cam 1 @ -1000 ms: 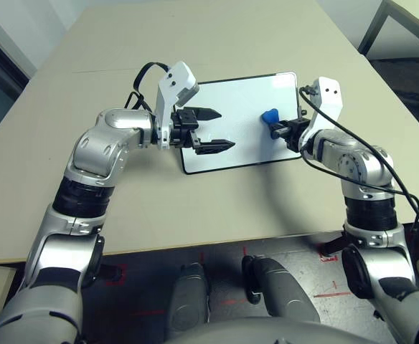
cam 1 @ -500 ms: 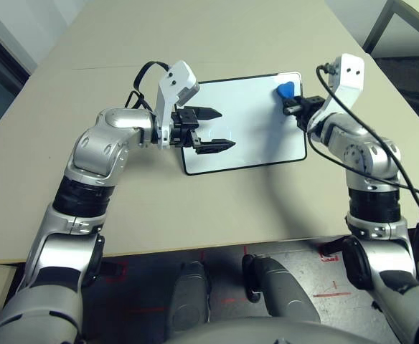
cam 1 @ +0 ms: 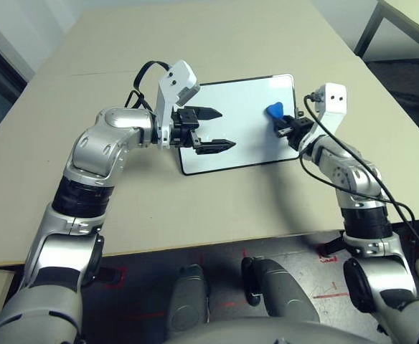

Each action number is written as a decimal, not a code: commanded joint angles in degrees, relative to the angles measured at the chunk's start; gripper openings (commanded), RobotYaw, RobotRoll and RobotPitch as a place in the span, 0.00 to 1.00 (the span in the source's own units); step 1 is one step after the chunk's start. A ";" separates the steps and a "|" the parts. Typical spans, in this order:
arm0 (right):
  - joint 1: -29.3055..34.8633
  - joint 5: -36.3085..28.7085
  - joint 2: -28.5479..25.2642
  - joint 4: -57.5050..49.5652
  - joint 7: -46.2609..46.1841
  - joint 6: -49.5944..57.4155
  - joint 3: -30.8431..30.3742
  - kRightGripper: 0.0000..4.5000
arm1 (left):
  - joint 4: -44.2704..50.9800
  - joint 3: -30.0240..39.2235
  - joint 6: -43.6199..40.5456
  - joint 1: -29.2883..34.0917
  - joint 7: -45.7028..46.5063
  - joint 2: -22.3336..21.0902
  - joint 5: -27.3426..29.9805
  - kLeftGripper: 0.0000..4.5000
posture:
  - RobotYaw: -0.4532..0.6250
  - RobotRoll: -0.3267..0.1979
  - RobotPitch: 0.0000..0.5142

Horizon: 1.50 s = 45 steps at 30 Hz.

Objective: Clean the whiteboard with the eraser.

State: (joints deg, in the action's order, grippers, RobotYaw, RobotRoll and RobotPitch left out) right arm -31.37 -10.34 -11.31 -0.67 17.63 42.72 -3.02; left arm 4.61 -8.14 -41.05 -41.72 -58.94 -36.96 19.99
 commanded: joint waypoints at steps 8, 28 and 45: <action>1.80 0.53 0.94 2.65 3.35 2.77 -5.68 0.14 | 1.40 -0.83 -0.66 0.41 -0.02 -0.40 0.21 1.00 | 0.37 0.62 0.32; -8.73 0.39 -2.26 -6.52 -4.55 -12.05 9.20 0.14 | 1.67 0.13 -0.42 0.87 0.41 -0.26 0.76 1.00 | 0.36 0.62 0.31; -6.17 0.69 -13.64 -0.26 -5.01 0.22 14.27 0.14 | -14.62 35.27 28.72 -1.60 33.14 3.11 -0.41 1.00 | 0.37 0.62 0.27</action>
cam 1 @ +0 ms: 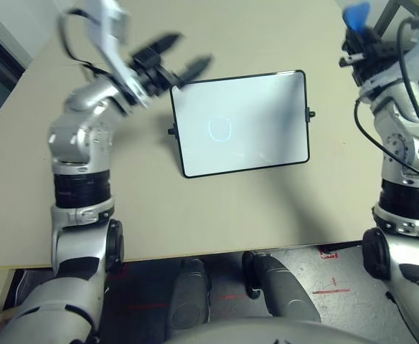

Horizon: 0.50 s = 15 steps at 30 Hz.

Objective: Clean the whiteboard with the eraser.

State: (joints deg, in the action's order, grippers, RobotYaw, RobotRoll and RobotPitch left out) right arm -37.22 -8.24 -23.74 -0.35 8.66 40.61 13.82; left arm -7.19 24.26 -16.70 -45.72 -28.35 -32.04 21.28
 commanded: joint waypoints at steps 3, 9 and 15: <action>0.63 -2.48 -1.07 -2.39 8.09 3.93 -6.50 0.14 | -4.84 5.09 6.60 4.71 4.47 -3.31 -1.74 1.00 | 0.37 0.62 0.27; 1.11 -3.97 0.00 -7.16 11.91 5.05 -10.67 0.14 | -2.63 3.63 4.94 7.63 3.19 -3.68 0.92 1.00 | 0.38 0.62 0.27; 4.32 -5.40 -0.97 -12.22 15.70 10.24 -14.75 0.14 | 6.99 -6.09 -11.76 10.95 -12.26 -9.94 8.88 1.00 | 0.38 0.62 0.29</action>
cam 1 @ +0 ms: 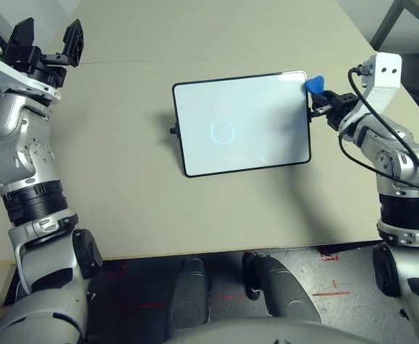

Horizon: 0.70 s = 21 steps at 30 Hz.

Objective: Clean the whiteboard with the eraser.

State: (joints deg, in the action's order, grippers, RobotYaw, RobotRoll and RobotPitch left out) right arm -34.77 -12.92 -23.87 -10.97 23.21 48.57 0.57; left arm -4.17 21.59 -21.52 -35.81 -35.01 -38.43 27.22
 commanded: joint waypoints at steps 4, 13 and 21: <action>3.21 -0.37 -0.82 -2.17 1.82 3.26 -3.35 0.14 | 8.22 -7.78 -16.37 1.35 -10.94 -8.89 5.90 1.00 | 0.38 0.62 0.29; 4.92 1.11 0.24 -0.37 3.45 2.61 -9.71 0.14 | 14.46 -13.75 -26.67 -3.06 -12.50 -8.35 9.66 1.00 | 0.38 0.62 0.29; 5.32 1.82 -0.20 -0.71 3.99 4.78 -12.52 0.14 | 14.55 -16.10 -26.65 -4.29 -12.78 -6.35 9.12 1.00 | 0.38 0.62 0.30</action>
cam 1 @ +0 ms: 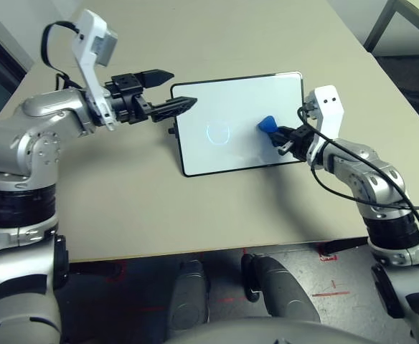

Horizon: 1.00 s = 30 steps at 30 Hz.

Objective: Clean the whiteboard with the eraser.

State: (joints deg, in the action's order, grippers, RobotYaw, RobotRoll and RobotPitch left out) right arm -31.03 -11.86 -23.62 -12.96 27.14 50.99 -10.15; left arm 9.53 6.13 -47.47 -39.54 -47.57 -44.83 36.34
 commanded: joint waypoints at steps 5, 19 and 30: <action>1.42 2.75 -1.76 3.00 -2.59 3.29 0.74 0.14 | 1.39 -1.16 -0.85 -0.43 -0.05 0.81 0.02 1.00 | 0.37 0.62 0.30; 1.92 2.82 -3.41 3.32 -3.06 6.16 0.77 0.14 | 1.85 -1.73 -1.46 -1.09 0.29 2.26 -0.26 1.00 | 0.36 0.62 0.29; 1.60 1.64 -0.84 -0.46 -0.95 8.33 -5.00 0.14 | 1.24 -1.79 -1.64 -1.94 0.13 2.85 -0.68 1.00 | 0.37 0.62 0.29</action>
State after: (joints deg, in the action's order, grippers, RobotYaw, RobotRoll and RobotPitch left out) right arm -30.89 -10.18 -25.10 -14.69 25.74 57.25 -12.24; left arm 10.83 5.21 -48.39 -41.26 -47.23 -41.87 35.73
